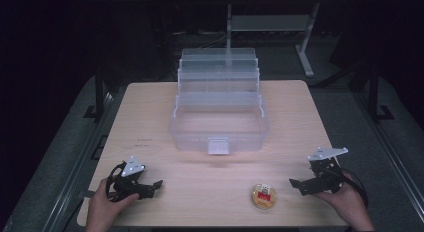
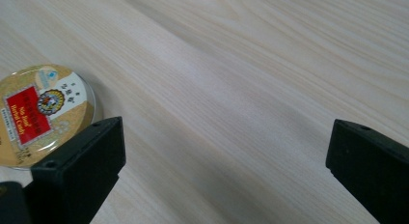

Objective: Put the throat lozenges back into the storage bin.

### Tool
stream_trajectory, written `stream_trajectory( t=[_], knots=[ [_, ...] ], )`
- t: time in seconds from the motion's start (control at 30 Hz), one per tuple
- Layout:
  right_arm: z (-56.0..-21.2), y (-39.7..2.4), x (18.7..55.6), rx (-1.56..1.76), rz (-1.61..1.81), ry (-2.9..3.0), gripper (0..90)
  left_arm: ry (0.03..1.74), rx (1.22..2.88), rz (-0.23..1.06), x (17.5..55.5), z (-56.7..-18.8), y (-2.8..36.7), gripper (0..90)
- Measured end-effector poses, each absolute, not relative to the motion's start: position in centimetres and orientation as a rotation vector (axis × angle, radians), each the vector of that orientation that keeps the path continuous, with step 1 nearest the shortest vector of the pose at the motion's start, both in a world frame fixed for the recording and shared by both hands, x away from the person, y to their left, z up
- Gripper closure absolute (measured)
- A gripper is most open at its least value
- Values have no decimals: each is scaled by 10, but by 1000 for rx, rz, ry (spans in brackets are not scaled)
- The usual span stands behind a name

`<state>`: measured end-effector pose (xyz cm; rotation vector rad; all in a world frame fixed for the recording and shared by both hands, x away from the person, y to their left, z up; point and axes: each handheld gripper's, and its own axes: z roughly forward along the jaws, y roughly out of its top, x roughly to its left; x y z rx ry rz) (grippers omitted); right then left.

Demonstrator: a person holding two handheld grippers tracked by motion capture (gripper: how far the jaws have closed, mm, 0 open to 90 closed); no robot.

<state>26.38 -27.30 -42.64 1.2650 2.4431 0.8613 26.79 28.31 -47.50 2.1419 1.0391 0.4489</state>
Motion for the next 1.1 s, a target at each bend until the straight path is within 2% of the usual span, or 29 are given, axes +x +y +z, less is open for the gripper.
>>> stream_trajectory(
  t=[1.1],
  knots=[
    [-410,-234,253,1088,841,2606,0,1040,2141,449,268,-475,283,110]
  ],
)
